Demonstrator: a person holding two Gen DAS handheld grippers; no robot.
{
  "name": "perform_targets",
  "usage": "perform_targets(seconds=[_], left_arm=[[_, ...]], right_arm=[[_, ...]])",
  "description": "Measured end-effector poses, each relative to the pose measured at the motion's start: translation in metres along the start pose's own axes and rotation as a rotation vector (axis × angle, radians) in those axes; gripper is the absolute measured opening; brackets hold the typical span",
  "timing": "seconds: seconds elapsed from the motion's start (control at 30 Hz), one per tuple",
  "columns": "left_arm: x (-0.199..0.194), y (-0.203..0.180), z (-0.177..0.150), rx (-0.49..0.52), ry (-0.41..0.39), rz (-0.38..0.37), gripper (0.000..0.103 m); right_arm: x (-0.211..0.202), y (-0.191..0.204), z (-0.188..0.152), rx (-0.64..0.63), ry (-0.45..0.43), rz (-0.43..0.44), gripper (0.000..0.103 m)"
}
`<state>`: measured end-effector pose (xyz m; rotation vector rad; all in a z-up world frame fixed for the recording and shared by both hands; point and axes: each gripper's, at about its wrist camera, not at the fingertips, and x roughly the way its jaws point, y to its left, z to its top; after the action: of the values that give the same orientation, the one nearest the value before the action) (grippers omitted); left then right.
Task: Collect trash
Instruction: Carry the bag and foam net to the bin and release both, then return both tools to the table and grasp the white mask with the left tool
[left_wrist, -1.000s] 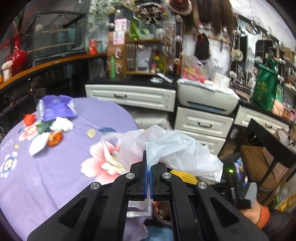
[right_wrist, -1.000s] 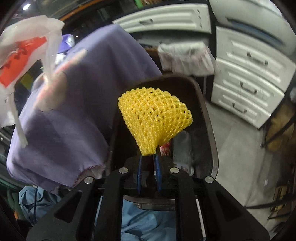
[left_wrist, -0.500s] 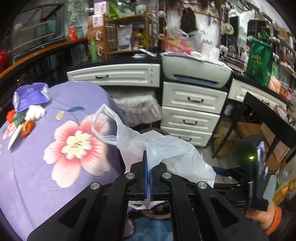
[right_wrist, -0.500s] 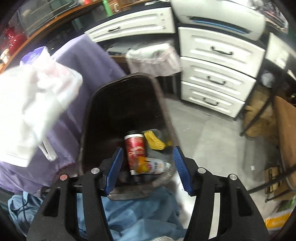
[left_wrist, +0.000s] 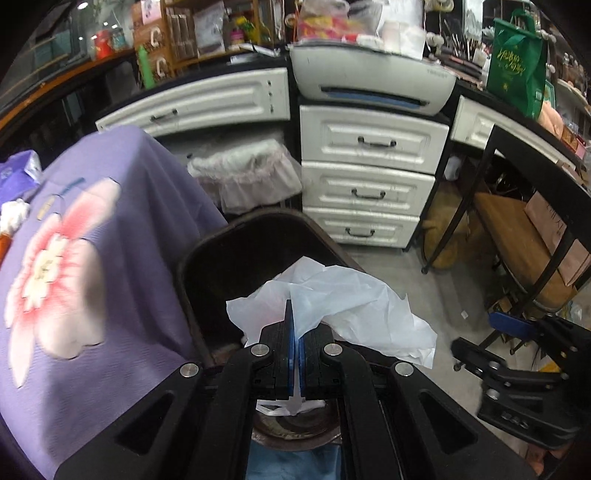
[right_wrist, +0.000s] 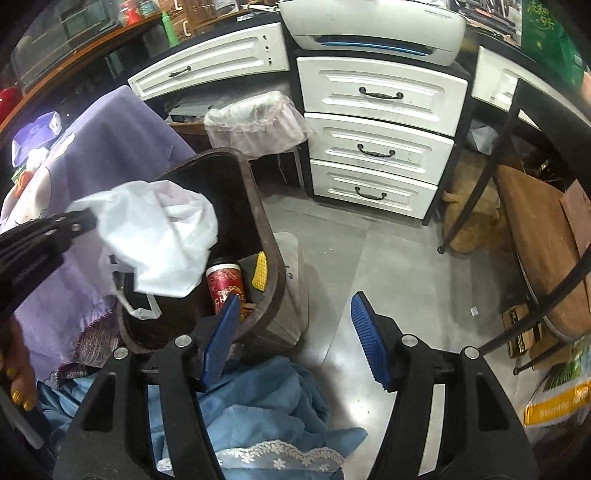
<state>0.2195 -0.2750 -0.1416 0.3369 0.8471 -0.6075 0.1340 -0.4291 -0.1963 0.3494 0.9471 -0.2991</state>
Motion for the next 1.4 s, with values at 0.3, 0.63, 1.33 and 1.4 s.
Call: perform_targets(seconds=[0.3,0.63,1.33,1.4], left_arm=[[-0.01,0.011,-0.003,-0.054,-0.026,-0.03,0.082],[-0.059,0.027,-0.002,-0.085,-0.103,-0.022,0.091],[-0.154,0.18,-0.026,-0.101,-0.206,0.47,0.093],[-0.154,0.202,-0.031,-0.103,-0.184,0.521,0.093]], right_arm=[[0.001,-0.003,-0.004,0.02,0.012,0.004,0.069],[-0.002,0.004,0.001,0.034,-0.002,0.041,0.073],[-0.044,0.129,0.054,-0.194,-0.072,0.33,0.073],[-0.047,0.15,0.061,-0.23,-0.07,0.37,0.073]])
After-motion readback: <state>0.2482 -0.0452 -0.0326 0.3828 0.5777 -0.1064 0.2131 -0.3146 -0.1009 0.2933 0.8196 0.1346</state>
